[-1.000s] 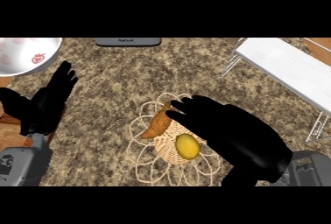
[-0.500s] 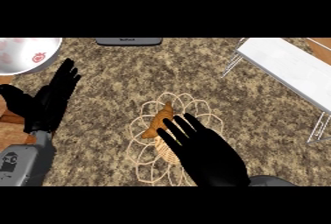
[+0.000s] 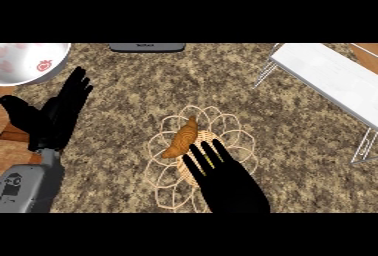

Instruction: Pick the lemon from the placemat and place it in the tiered shelf

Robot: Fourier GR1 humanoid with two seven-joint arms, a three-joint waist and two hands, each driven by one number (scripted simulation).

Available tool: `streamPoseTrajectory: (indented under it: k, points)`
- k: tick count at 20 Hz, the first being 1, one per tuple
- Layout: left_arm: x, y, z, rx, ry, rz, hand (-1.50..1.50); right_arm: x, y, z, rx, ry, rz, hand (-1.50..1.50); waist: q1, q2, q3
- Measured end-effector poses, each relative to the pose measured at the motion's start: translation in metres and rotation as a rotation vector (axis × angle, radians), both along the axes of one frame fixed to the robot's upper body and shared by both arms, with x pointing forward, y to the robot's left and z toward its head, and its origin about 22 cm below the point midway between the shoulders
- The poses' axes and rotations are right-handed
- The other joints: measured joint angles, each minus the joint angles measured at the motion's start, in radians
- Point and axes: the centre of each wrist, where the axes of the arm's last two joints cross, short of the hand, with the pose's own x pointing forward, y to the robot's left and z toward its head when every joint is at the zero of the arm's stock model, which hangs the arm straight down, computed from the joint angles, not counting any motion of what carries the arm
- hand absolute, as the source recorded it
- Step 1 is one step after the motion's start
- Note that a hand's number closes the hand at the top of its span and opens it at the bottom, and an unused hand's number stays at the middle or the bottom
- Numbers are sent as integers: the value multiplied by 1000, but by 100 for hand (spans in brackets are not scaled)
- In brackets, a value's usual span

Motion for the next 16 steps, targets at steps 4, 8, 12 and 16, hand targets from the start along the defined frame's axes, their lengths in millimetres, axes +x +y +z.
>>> streamPoseTrajectory:
  k: [4,8,12,16]
  points:
    - [0,2,-3,3,3,6,0,0,-3,-5,-17,9,-4,-150,0,0,0]
    - [-2,0,2,0,3,-1,0,5,-2,-21,-21,10,-12,-150,2,0,0]
    - [-3,-1,-4,-3,-2,8,0,7,-4,-24,-2,7,-17,-150,1,0,0]
    - [-4,2,-2,4,-4,3,0,14,-2,-39,-2,14,-23,-150,2,0,0]
